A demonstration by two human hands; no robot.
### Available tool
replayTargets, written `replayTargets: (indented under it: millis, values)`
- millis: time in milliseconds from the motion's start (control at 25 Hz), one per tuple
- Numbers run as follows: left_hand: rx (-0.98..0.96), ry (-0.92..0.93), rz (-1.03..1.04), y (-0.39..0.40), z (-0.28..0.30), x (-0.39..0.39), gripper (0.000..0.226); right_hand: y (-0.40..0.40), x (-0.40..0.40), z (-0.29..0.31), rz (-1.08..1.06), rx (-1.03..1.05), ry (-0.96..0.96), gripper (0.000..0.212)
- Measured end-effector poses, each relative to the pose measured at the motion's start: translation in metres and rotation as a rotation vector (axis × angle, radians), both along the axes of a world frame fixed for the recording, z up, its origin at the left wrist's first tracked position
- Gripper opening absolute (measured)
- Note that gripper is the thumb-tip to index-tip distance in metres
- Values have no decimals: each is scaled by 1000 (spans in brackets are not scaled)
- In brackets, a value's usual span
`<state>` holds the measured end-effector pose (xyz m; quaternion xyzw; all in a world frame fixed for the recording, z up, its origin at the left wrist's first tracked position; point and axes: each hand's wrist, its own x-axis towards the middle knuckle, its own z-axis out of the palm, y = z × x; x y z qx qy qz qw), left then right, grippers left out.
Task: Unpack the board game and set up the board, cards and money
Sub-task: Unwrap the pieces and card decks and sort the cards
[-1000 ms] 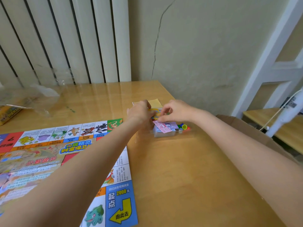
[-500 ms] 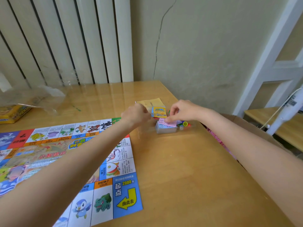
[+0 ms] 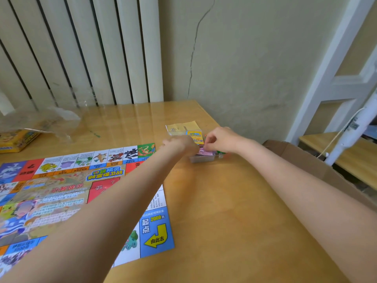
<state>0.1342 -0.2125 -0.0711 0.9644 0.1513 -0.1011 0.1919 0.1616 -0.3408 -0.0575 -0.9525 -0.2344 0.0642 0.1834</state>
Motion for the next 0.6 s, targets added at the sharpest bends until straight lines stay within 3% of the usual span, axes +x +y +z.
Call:
replayTargets:
  millis: [120, 320, 600]
  values:
    - [-66, 5, 9, -6, 2, -2, 28, 3, -1, -4, -15, 11, 7, 17]
    - [-45, -16, 52, -17, -3, -5, 50, -3, 3, -3, 22, -24, -41, 20]
    - [-146, -14, 19, -14, 6, -6, 32, -9, 0, -11, 39, 76, -100, 14]
